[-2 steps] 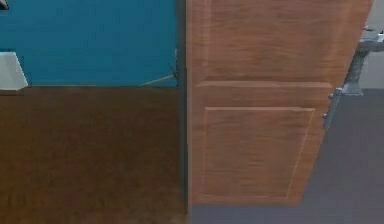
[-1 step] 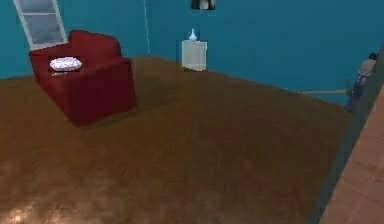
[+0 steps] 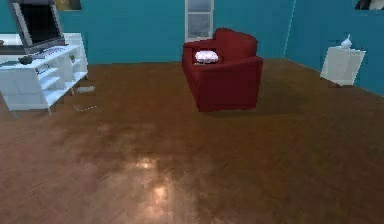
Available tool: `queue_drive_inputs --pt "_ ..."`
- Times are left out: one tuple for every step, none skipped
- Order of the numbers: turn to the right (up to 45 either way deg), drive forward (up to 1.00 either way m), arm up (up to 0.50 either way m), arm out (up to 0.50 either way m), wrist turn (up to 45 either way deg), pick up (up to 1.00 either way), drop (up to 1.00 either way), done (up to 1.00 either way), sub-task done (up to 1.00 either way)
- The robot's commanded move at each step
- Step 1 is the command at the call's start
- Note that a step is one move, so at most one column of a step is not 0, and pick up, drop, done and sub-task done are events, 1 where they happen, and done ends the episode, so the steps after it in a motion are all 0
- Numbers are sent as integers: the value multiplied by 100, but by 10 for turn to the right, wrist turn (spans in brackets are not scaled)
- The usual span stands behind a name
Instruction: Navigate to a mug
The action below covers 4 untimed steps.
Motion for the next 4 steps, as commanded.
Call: queue_drive_inputs --pt "0 30 0 0 0 0 0 0 0" --pt "-450 0 0 0 0 0 0 0 0" --pt "-60 0 0 0 0 0 0 0 0" --pt "0 20 0 0 0 0 0 0 0"
